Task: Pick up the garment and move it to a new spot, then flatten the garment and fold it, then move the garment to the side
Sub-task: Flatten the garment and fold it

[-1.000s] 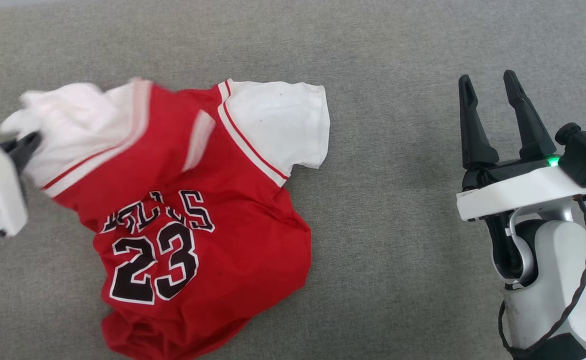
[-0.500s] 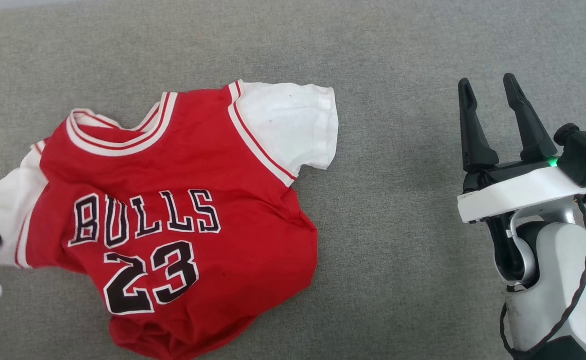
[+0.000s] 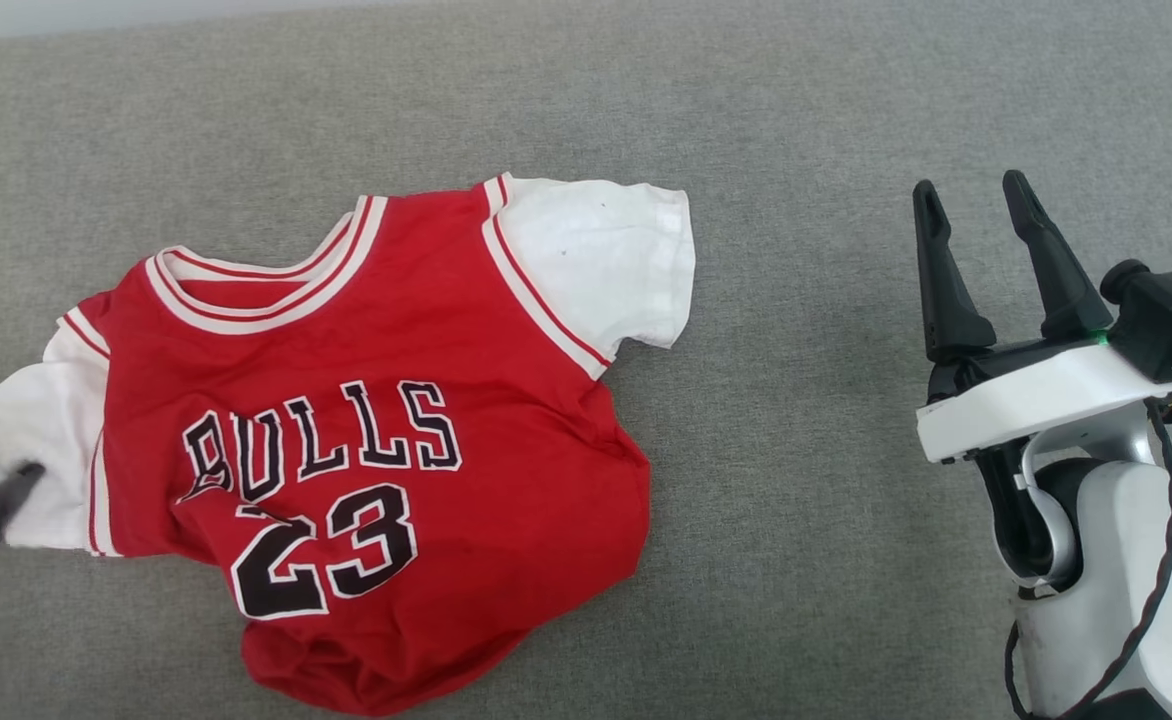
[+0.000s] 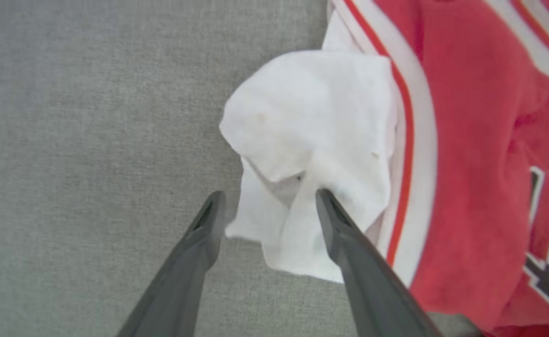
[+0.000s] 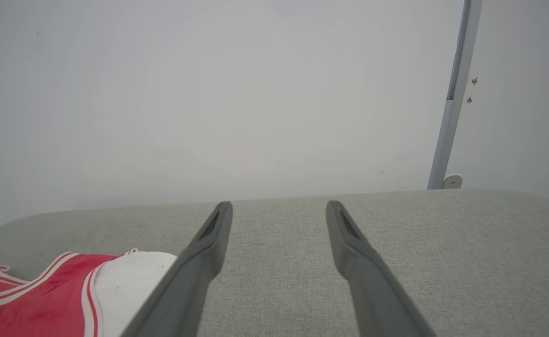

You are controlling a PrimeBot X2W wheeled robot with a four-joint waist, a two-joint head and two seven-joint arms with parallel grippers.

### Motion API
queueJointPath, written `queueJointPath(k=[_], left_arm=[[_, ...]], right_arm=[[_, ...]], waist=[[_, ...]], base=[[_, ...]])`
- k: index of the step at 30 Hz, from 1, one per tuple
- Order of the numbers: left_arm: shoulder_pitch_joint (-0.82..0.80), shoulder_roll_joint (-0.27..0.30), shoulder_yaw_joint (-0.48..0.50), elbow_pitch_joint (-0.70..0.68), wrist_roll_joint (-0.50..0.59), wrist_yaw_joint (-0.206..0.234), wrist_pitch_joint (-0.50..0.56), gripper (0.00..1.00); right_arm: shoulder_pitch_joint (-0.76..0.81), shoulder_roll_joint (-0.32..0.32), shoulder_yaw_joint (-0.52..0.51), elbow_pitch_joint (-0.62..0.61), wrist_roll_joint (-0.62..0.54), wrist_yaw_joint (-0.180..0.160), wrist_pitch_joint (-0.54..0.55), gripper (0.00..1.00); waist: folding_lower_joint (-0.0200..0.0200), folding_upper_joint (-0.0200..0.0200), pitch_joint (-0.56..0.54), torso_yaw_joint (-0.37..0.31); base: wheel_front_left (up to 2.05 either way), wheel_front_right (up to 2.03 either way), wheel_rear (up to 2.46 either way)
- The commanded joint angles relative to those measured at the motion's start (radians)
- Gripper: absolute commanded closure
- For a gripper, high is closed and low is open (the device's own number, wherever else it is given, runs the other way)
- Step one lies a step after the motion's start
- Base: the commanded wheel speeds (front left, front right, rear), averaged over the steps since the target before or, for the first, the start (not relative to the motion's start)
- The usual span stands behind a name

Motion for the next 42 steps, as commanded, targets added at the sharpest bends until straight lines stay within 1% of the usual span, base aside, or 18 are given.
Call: queueJointPath(k=[1,7,12,13,18,22,23,24,28,35,38,39,40,42], left_arm=[[-0.037,0.004,-0.006,0.021,0.014,-0.011,0.01,0.0],[-0.148,-0.018,-0.04,0.118,0.011,-0.058,0.042,0.0],[-0.237,-0.058,-0.067,0.213,0.006,-0.078,0.067,0.0],[-0.237,-0.058,-0.067,0.213,0.006,-0.078,0.067,0.0],[-0.311,-0.097,-0.116,0.313,0.036,-0.101,0.071,0.0],[-0.354,-0.145,-0.157,0.411,0.061,-0.114,0.07,0.0],[-0.365,-0.159,-0.164,0.433,0.064,-0.122,0.068,0.87],[-0.378,-0.175,-0.169,0.457,0.062,-0.124,0.063,1.0],[-0.422,-0.223,-0.188,0.521,0.068,-0.158,0.04,1.0],[-0.506,-0.273,-0.223,0.592,0.081,-0.206,-0.008,1.0],[-0.535,-0.294,-0.238,0.61,0.081,-0.218,-0.022,1.0],[-0.544,-0.299,-0.244,0.615,0.082,-0.222,-0.025,1.0],[-0.561,-0.314,-0.256,0.621,0.078,-0.227,-0.033,1.0],[-0.573,-0.323,-0.269,0.625,0.074,-0.23,-0.041,1.0]], right_arm=[[0.004,0.0,-0.001,-0.01,-0.007,0.0,0.009,0.0],[0.011,-0.001,-0.002,-0.034,-0.025,0.0,0.042,0.0],[0.014,0.0,0.0,-0.063,-0.04,0.0,0.082,0.0],[0.014,0.0,0.0,-0.063,-0.04,0.0,0.082,0.0],[0.008,0.0,0.015,-0.088,-0.053,0.0,0.139,0.0],[-0.013,-0.001,0.036,-0.096,-0.057,0.0,0.19,0.0],[-0.019,-0.001,0.042,-0.094,-0.057,0.0,0.204,0.0],[-0.025,0.0,0.048,-0.091,-0.057,0.0,0.219,0.0],[-0.057,0.0,0.076,-0.058,-0.048,0.0,0.301,0.0],[-0.164,-0.025,0.117,0.049,-0.028,0.0,0.486,0.0],[-0.227,-0.04,0.132,0.104,-0.016,0.0,0.571,0.0],[-0.248,-0.052,0.143,0.126,-0.022,0.0,0.6,0.0],[-0.288,-0.068,0.153,0.168,-0.027,0.0,0.651,0.0],[-0.327,-0.079,0.16,0.212,-0.038,0.0,0.699,0.0]], waist=[[0.0,0.0,-0.001,0.003],[0.0,0.0,-0.004,0.012],[0.0,0.0,0.004,0.019],[0.0,0.0,0.004,0.019],[0.0,0.0,0.023,0.03],[0.0,0.0,0.039,0.042],[0.0,0.0,0.043,0.046],[0.0,0.0,0.047,0.051],[0.0,0.0,0.057,0.073],[0.0,0.0,0.073,0.132],[0.0,0.0,0.082,0.16],[0.0,0.0,0.084,0.17],[0.0,0.0,0.089,0.189],[0.0,0.0,0.095,0.207]], base=[[0.0,0.0,0.0],[0.0,0.0,0.0],[0.0,0.0,0.0],[0.0,0.0,0.0],[0.0,0.0,0.0],[0.0,0.0,0.0],[0.0,0.0,0.0],[0.0,0.0,0.0],[0.0,0.0,0.0],[0.0,0.0,0.0],[0.0,0.0,0.0],[0.0,0.0,0.0],[0.0,0.0,0.0],[0.0,0.0,0.0]])
